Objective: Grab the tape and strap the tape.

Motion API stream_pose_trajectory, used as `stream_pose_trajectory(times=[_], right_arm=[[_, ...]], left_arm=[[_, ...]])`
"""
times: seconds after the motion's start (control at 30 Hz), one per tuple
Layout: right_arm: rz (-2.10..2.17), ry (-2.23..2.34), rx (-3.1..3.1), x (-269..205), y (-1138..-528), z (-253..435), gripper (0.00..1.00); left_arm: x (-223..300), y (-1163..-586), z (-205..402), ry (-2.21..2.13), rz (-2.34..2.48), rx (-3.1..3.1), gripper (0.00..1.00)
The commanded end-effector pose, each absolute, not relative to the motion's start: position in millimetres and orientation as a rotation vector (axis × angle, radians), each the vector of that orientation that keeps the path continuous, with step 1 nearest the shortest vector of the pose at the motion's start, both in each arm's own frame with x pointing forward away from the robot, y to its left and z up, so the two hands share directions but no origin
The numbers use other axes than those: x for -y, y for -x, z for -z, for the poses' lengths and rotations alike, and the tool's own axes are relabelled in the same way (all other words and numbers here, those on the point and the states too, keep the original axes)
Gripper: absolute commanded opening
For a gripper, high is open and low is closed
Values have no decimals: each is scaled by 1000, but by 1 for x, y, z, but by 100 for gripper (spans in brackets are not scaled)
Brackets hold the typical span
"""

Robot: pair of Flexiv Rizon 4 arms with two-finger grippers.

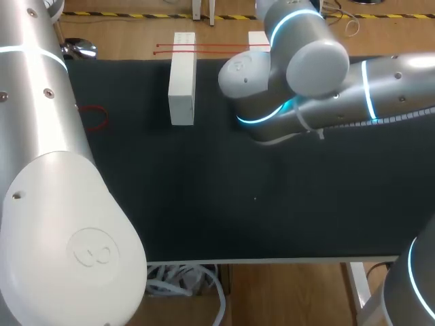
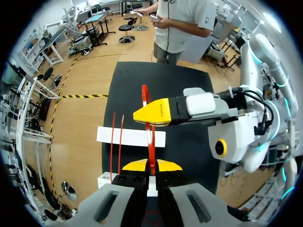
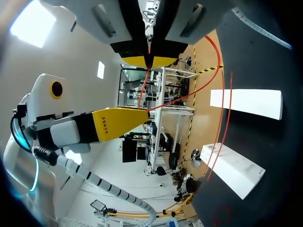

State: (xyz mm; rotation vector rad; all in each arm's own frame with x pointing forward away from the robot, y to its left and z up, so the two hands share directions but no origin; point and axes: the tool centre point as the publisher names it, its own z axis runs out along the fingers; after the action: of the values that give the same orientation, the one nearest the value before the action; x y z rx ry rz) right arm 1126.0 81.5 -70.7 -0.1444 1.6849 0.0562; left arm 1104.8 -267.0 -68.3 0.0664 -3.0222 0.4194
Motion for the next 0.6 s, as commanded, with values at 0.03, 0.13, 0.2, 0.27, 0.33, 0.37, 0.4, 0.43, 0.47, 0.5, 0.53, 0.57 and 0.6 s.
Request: stream_pose_trajectory(times=[0.03, 0.13, 0.2, 0.27, 0.33, 0.37, 0.4, 0.43, 0.47, 0.5, 0.53, 0.57, 0.6], right_arm=[[-55, 151, -1700, -83, -1123, 67, 0], [-59, 157, -1702, -85, -1123, 67, 0], [-61, 160, -1702, -86, -1123, 67, 0], [-61, 161, -1702, -86, -1123, 67, 0], [-61, 162, -1701, -87, -1124, 66, 0], [-62, 163, -1700, -87, -1124, 66, 0], [-62, 164, -1700, -88, -1124, 66, 0], [-63, 165, -1700, -88, -1124, 66, 0], [-64, 166, -1700, -89, -1124, 66, 0], [-65, 167, -1699, -90, -1123, 66, 0], [-66, 168, -1700, -91, -1123, 66, 0], [-67, 168, -1701, -91, -1123, 66, 0], [-68, 166, -1703, -92, -1123, 66, 0]], left_arm=[[269, -1108, 65, -65, -403, 3016, 0], [269, -1108, 65, -65, -403, 3016, 0], [269, -1108, 65, -65, -403, 3016, 0], [269, -1108, 65, -65, -403, 3016, 0], [269, -1108, 65, -65, -403, 3016, 0], [269, -1108, 65, -65, -403, 3016, 0], [269, -1108, 65, -65, -403, 3016, 0], [269, -1108, 65, -65, -403, 3016, 0], [269, -1108, 65, -65, -403, 3016, 0], [269, -1108, 65, -65, -403, 3016, 0], [269, -1108, 65, -65, -403, 3016, 0], [269, -1108, 65, -65, -403, 3016, 0], [269, -1108, 65, -65, -403, 3016, 0]])
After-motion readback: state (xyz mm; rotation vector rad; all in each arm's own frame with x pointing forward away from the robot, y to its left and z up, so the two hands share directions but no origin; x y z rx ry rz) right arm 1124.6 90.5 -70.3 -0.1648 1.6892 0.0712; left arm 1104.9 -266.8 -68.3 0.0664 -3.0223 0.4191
